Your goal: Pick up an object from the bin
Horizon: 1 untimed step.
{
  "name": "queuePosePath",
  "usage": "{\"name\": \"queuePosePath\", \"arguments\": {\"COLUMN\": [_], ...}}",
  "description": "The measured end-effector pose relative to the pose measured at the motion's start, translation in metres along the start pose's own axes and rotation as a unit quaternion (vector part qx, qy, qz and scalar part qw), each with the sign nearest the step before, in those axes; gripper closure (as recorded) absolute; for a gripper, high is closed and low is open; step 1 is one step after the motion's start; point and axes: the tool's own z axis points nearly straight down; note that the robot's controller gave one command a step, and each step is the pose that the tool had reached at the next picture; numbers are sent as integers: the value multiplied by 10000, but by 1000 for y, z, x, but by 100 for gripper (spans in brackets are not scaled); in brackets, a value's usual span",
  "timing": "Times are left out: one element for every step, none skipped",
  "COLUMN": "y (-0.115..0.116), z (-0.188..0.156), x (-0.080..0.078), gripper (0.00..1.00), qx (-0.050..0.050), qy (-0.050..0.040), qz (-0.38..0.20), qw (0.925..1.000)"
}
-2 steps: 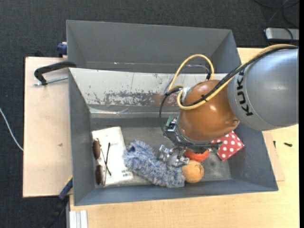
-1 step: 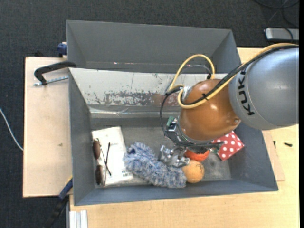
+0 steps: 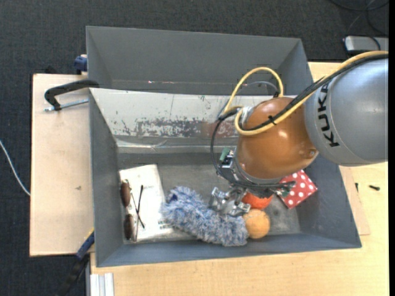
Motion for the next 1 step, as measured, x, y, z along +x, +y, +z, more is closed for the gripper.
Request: {"name": "queuePosePath", "arguments": {"y": [-2], "z": [-13], "x": [-1], "gripper": [100], "qx": [19], "qy": [-4], "qz": [-5], "qw": [10000]}}
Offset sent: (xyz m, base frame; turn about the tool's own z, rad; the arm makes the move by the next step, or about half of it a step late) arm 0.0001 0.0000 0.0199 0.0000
